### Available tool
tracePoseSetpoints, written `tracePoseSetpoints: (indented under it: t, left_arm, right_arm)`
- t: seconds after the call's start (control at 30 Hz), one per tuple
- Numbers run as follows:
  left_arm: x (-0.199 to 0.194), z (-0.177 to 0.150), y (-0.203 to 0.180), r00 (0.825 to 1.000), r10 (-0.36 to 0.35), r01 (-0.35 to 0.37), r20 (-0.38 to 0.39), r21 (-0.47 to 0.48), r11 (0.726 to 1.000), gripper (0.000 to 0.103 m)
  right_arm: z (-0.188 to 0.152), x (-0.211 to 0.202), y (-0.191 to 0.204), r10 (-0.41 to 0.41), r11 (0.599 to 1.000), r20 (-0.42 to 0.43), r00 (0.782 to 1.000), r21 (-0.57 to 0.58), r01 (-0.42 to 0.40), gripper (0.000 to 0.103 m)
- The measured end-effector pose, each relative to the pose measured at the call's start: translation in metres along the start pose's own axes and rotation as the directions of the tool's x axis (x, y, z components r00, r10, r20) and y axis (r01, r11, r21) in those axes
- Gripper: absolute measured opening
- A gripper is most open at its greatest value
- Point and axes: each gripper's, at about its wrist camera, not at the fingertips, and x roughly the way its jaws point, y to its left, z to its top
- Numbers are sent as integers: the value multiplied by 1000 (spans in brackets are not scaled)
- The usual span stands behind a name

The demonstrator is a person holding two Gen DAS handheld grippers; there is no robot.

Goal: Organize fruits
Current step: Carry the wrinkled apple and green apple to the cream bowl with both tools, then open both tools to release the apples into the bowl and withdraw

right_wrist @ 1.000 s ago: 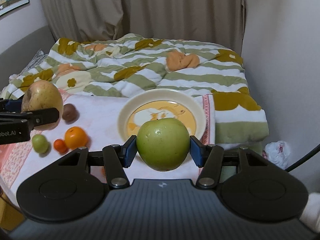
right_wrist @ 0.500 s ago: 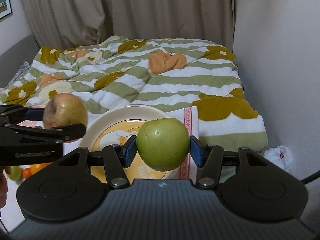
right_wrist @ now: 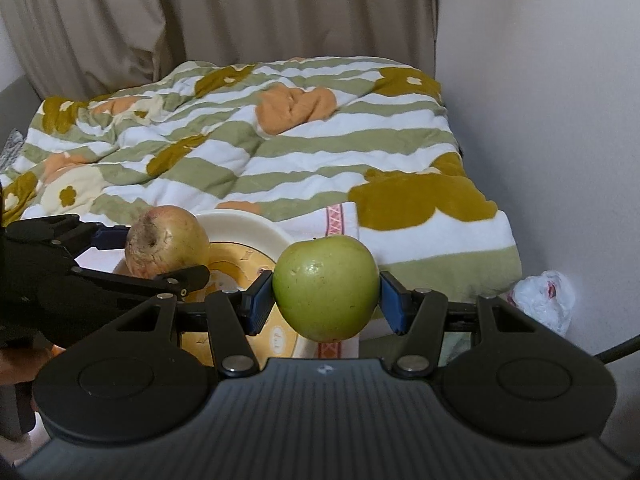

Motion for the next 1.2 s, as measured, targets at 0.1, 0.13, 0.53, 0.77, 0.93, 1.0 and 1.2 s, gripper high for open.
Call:
tracePoseSetpoints:
  t: [0.1,0.13,0.53,0.77,0.93,1.0,1.2]
  left_arm:
    - [5,0,0,1000,-13,13,-10,-2,1000,79]
    - [6,1,0,1000,-10,10,-11,0,1000,80]
    - [-32,-7,19,1000,13,-13,12,16,1000,103]
    - [-50,-14,31,1000,3,-3,-4,-50,999,103]
    - [-61,-20,35,1000,30,-30,-9,-67,997,103]
    - [-64,-25,38,999,31,-32,-14,-81,996,103]
    - [-72,-37,46,999,42,-45,-34,-116,992,103]
  right_arm:
    - [0,0,-2,-8,1000,-2,1000,12,8,71]
    - [0,-1,-3,-11,1000,-2,1000,14,11,71]
    - [11,-8,2,6,1000,18,1000,-9,-5,71]
    - [8,14,30,57,994,-19,998,-89,-59,71]
    - [-3,35,52,82,978,-67,994,-185,-93,71]
    - [-7,43,60,79,969,-73,994,-228,-94,71]
    - [-15,56,70,80,955,-91,993,-278,-102,71]
